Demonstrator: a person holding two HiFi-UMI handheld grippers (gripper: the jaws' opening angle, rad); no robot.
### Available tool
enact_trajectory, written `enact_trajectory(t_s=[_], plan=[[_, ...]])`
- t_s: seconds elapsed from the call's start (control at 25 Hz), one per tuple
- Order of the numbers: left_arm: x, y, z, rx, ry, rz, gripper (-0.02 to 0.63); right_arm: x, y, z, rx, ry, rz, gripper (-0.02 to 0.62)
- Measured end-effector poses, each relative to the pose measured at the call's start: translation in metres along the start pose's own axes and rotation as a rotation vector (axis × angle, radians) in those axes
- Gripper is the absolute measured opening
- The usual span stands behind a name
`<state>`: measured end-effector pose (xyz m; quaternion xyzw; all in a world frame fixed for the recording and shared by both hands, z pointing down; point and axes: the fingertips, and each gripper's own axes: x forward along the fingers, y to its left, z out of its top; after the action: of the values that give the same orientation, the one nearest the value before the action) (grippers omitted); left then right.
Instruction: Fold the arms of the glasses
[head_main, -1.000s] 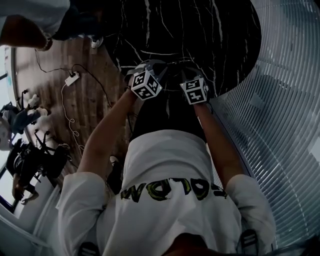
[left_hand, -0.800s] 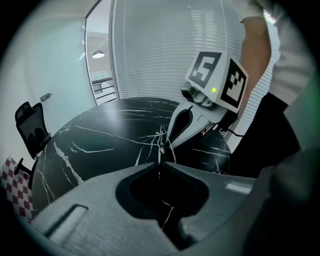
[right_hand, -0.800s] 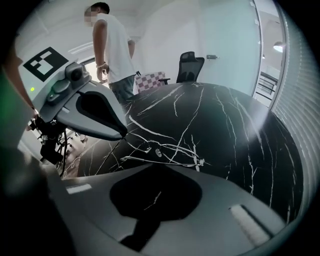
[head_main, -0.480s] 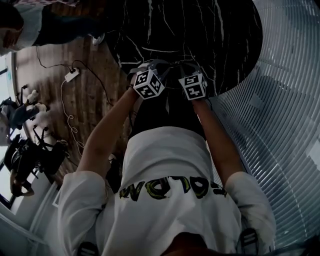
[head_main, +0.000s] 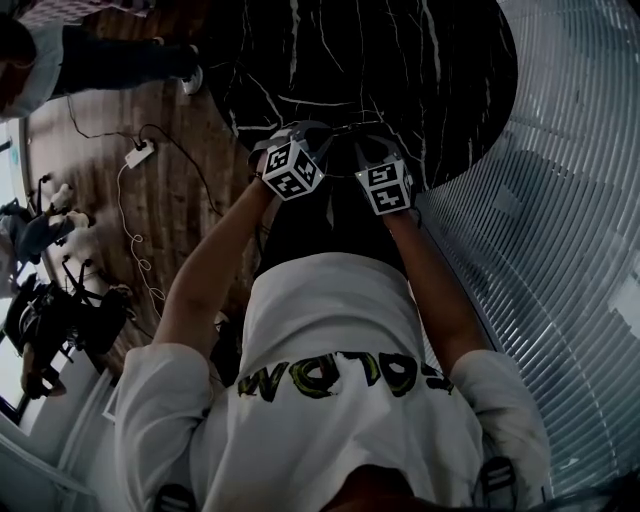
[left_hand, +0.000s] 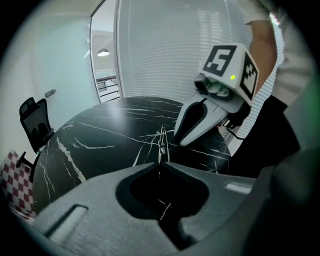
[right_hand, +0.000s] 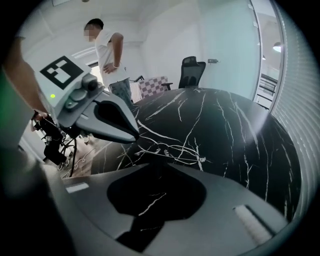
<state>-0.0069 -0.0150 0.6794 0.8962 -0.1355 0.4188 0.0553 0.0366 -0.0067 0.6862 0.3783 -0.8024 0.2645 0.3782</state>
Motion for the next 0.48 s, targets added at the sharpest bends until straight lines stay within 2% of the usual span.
enact_trajectory(t_s=[0.08, 0.2, 0.32, 0.48], plan=[[0.001, 0.001, 0.0, -0.003, -0.001, 0.005, 0.006, -0.011, 0.015, 0.0, -0.02, -0.015, 0.043, 0.079], [0.001, 0.002, 0.0, -0.005, 0.0, 0.01, 0.006, -0.015, 0.044, -0.005, -0.1, -0.006, 0.097, 0.223], [0.001, 0.001, 0.0, -0.006, 0.001, 0.005, 0.006, -0.006, 0.059, -0.014, -0.185, 0.026, 0.069, 0.347], [0.002, 0.002, 0.002, -0.006, 0.002, 0.004, 0.006, 0.007, 0.051, -0.026, -0.26, 0.074, -0.01, 0.382]])
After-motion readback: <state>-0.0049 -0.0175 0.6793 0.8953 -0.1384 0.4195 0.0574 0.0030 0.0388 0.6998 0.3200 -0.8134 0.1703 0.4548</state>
